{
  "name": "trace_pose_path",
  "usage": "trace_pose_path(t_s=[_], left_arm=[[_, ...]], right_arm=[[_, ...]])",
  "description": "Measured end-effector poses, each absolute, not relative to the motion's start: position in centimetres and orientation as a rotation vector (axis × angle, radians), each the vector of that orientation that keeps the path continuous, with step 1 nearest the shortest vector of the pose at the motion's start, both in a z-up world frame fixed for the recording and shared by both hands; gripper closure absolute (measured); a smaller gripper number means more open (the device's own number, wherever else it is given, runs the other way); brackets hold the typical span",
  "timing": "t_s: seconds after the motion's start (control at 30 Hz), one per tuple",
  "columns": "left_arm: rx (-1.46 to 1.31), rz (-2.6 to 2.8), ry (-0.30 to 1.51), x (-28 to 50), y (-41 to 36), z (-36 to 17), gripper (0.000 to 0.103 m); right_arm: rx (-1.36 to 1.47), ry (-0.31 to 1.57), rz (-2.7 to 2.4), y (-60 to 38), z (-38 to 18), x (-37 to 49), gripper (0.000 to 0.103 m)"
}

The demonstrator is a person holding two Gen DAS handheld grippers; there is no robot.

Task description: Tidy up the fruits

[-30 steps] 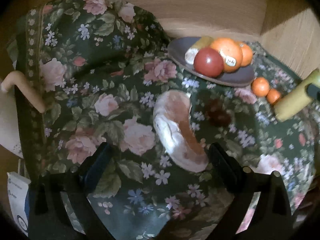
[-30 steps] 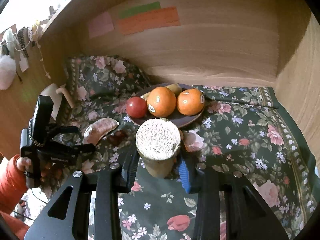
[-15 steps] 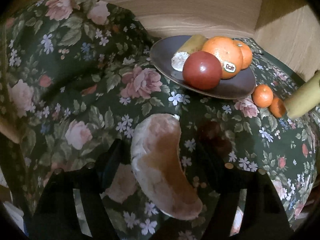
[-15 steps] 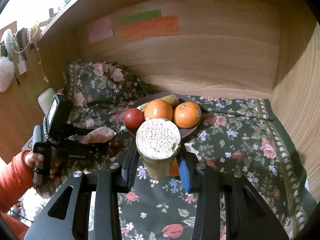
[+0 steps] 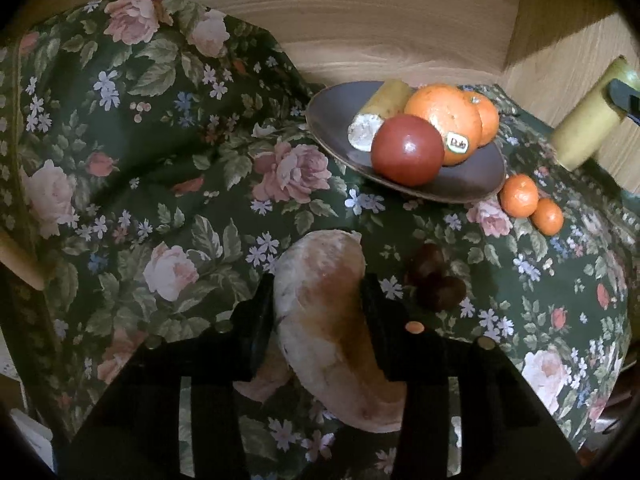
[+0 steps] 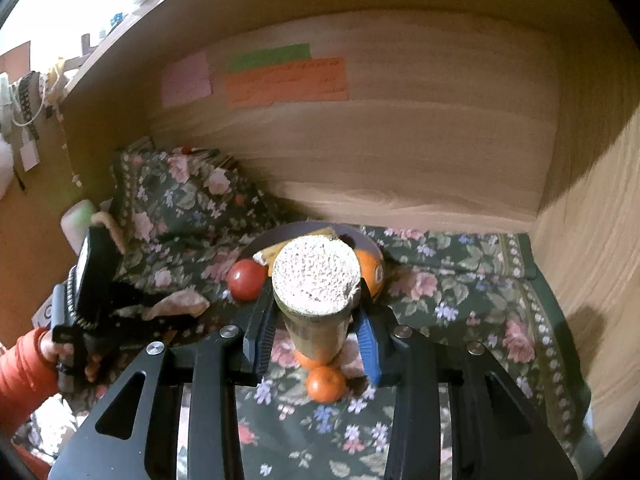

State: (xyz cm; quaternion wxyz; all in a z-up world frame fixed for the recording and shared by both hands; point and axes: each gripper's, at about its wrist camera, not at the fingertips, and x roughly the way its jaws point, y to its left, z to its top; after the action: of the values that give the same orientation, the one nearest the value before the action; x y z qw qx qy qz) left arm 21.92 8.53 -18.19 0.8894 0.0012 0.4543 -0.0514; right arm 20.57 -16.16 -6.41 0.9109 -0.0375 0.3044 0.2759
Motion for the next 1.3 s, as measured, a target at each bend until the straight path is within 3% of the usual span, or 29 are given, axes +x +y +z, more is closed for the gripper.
trace_pose_path(t_s=[0.3,0.37,0.47,0.5,0.63,0.7,0.77,0.83,0.9,1.3], left_arm=[[-0.032,-0.109,0.853,22.7,9.2,-15.0,0.063],[-0.032,-0.118,0.824,23.2,9.3,-14.3,0.070],[-0.050,-0.151,0.808,23.9,9.4,-13.5,0.098],[-0.048,-0.156,0.802,24.1,9.3,-13.3,0.102],[-0.048,-0.175,0.789,25.0,9.4,-12.7,0.102],[-0.063,-0.187,0.817,25.5,9.7,-13.1,0.100],[-0.089,-0.191,0.852,25.9,10.2,-13.8,0.088],[-0.105,-0.192,0.886,26.2,10.6,-14.7,0.065],[-0.098,-0.178,0.901,26.1,10.7,-15.7,0.055],[0.005,-0.158,0.975,26.9,8.9,-19.0,0.055]], right_arm=[[-0.091,0.627,0.560,-15.1,-5.6,23.9,0.070],[-0.104,0.622,0.556,-14.6,-5.3,24.8,0.070],[-0.118,0.621,0.554,-13.8,-5.2,26.2,0.070],[-0.124,0.621,0.552,-13.5,-5.1,26.6,0.070],[-0.155,0.627,0.545,-12.4,-5.2,28.6,0.070],[-0.175,0.632,0.534,-11.8,-5.4,29.6,0.070],[-0.193,0.638,0.527,-11.4,-5.6,30.5,0.070],[-0.213,0.648,0.520,-10.9,-5.9,31.3,0.070],[-0.238,0.665,0.508,-10.2,-6.6,32.3,0.070],[-0.367,0.630,0.465,-7.3,-7.6,33.4,0.070]])
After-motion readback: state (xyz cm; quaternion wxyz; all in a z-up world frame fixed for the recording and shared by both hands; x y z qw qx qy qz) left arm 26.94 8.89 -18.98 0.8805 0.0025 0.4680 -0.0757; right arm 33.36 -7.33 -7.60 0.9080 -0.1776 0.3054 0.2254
